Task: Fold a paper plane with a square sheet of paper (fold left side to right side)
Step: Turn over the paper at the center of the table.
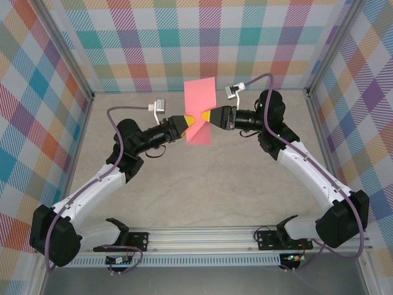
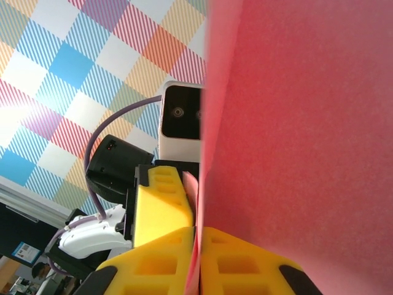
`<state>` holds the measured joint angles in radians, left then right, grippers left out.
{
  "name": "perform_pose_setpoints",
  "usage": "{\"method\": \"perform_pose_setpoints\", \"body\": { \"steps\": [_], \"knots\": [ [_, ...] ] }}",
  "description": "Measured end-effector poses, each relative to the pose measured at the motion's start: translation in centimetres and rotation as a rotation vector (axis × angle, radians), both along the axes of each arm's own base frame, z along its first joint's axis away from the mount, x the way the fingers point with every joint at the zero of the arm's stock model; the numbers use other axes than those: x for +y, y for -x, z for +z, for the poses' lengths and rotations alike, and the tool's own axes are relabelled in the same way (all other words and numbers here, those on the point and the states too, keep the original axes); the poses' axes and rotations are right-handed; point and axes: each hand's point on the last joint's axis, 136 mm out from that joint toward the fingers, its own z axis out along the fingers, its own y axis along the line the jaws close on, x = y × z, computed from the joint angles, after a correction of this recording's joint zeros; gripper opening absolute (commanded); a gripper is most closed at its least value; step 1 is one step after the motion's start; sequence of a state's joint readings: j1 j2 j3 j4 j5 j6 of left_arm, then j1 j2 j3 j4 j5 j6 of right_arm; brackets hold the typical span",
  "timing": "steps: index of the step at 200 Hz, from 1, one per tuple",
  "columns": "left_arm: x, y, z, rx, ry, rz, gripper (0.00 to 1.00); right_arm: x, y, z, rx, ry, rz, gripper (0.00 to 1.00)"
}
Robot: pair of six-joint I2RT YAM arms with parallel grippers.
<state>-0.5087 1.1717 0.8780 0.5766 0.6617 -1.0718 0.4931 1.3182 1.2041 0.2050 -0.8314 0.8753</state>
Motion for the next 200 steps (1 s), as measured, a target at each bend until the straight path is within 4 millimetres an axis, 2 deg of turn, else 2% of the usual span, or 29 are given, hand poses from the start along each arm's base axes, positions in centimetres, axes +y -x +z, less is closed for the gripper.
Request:
{"method": "perform_pose_setpoints", "body": {
  "steps": [40,60,69,84,91,112,139,172,200],
  "knots": [
    [0.1,0.0,-0.3,-0.005,-0.021,0.011,0.19,0.0,-0.1,-0.6,0.025,0.017,-0.006,0.24],
    [0.4,0.2,-0.5,-0.017,-0.047,0.028,0.15,-0.1,-0.2,-1.2,0.032,0.046,-0.018,0.31],
    [0.6,0.3,-0.6,-0.025,-0.067,0.039,0.14,-0.2,-0.3,-1.4,0.031,0.065,-0.033,0.36],
    [1.0,0.5,-1.2,-0.034,-0.121,0.072,0.13,-0.8,-0.5,-2.1,0.024,0.118,-0.082,0.53],
    [1.2,0.6,-1.5,-0.043,-0.155,0.09,0.09,-1.3,-0.6,-2.5,0.021,0.149,-0.115,0.59],
    [1.8,0.7,-2.8,-0.056,-0.279,0.163,0.0,-3.7,-1.1,-3.9,0.002,0.285,-0.271,0.72],
    [2.5,0.7,-5.3,-0.066,-0.514,0.268,0.0,-8.3,-1.8,-6.7,-0.012,0.511,-0.499,0.99],
    [2.8,0.9,-9.6,-0.042,-0.883,0.389,0.0,-14.1,-1.8,-10.8,0.0,0.788,-0.707,1.0],
    [3.2,0.0,-15.0,0.026,-1.245,0.5,0.0,-18.2,-0.9,-13.3,0.017,0.977,-0.815,1.0]
  ]
}}
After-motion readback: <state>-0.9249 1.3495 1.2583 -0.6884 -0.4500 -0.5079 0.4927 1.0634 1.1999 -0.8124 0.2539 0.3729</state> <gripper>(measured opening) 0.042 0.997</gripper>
